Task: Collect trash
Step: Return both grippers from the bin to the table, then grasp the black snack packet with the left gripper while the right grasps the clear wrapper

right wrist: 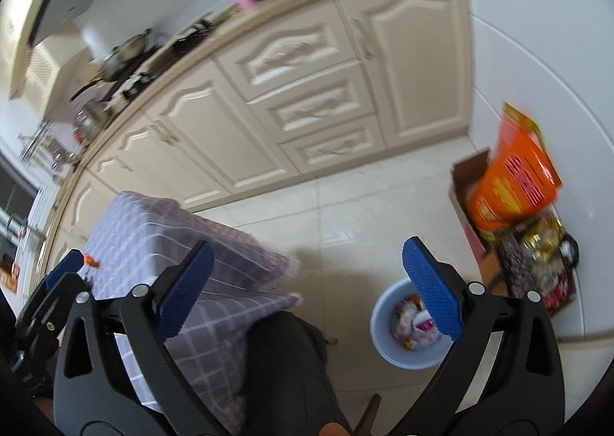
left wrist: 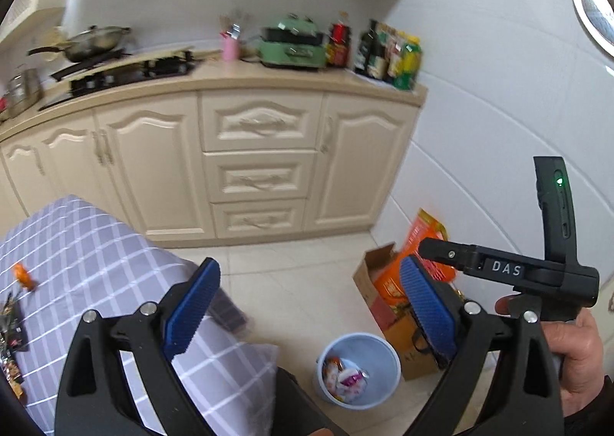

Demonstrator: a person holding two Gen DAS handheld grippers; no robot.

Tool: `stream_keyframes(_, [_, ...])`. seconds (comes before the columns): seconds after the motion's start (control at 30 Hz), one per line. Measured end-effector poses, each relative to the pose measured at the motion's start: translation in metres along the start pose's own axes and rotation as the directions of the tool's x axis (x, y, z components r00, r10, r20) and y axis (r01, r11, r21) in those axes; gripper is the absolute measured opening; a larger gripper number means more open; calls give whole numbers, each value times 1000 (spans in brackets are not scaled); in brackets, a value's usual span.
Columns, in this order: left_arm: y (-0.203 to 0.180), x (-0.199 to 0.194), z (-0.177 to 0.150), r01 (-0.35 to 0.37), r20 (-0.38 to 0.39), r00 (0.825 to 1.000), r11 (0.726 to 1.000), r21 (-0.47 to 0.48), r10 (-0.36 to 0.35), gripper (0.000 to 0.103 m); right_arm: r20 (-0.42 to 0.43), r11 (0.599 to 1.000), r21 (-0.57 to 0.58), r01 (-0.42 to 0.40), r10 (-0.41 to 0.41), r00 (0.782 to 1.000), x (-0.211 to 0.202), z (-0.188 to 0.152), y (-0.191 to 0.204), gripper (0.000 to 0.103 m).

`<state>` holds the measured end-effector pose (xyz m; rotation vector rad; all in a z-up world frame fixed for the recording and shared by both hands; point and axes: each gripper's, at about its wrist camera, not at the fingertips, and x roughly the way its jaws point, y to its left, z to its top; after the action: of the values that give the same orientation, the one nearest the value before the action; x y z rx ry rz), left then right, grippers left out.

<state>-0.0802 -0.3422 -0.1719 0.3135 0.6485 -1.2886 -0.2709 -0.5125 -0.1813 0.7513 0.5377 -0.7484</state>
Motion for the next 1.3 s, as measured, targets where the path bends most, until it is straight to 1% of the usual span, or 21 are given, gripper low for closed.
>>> stream_keyframes(0.17, [37,-28,-1,-71,51,996,996,-63,74,93,7,995,-79,-64,65,998,3,8,52,96])
stream_keyframes(0.27, [63,-46,-3,-119,72,989,987,-110,128,93,-1,985,-132,-107,108,994,7,10,88,96])
stream_keyframes(0.4, [96,-74,-9,-186,96,974,969,-164,204,93,-28,964,-207,-170,168,985,16,8,138,96])
stream_keyframes(0.47, [115,-92,-16,-236,105,960,951,-199,260,93,-47,949,-243,-198,192,980,20,5,161,96])
stream_keyframes(0.53, [134,-111,-25,-278,112,945,933,-227,308,93,-76,928,-289,-235,223,972,27,-1,191,96])
stream_keyframes(0.6, [154,-125,-33,-324,102,928,910,-259,359,93,-105,906,-329,-265,243,964,34,-7,217,96])
stream_keyframes(0.67, [178,-143,-46,-372,86,906,877,-302,414,93,-148,875,-375,-306,270,952,45,-17,251,96])
stream_keyframes(0.7, [187,-149,-50,-387,80,899,866,-316,431,93,-171,858,-395,-328,281,944,51,-22,267,96])
stream_keyframes(0.73, [200,-159,-59,-413,66,886,845,-339,459,93,-190,845,-412,-342,287,939,55,-29,281,96])
stream_keyframes(0.8, [217,-172,-70,-447,48,867,817,-363,496,93,-230,815,-444,-373,298,926,66,-40,307,96])
stream_keyframes(0.87, [238,-187,-84,-489,22,842,779,-392,539,93,-286,769,-484,-417,312,906,80,-59,342,96])
stream_keyframes(0.9, [245,-192,-89,-501,13,834,766,-403,552,93,-299,756,-496,-427,313,901,84,-64,353,96])
stream_keyframes(0.93, [255,-199,-97,-517,-2,823,746,-420,568,93,-324,734,-514,-443,312,893,91,-74,369,96])
stream_keyframes(1.03, [277,-213,-111,-541,-27,803,710,-451,595,93,-373,685,-554,-472,302,877,110,-96,409,96])
stream_keyframes(1.1, [290,-219,-119,-560,-49,791,689,-461,610,93,-398,661,-573,-484,291,870,123,-108,431,96])
stream_keyframes(1.17, [297,-222,-123,-574,-62,780,674,-465,622,93,-414,642,-588,-492,285,865,131,-115,442,96])
stream_keyframes(1.23, [305,-223,-130,-583,-78,774,660,-474,628,93,-430,612,-614,-498,270,862,142,-124,462,96])
stream_keyframes(1.3, [312,-224,-135,-586,-91,773,650,-485,628,93,-431,587,-640,-496,260,864,148,-129,475,96])
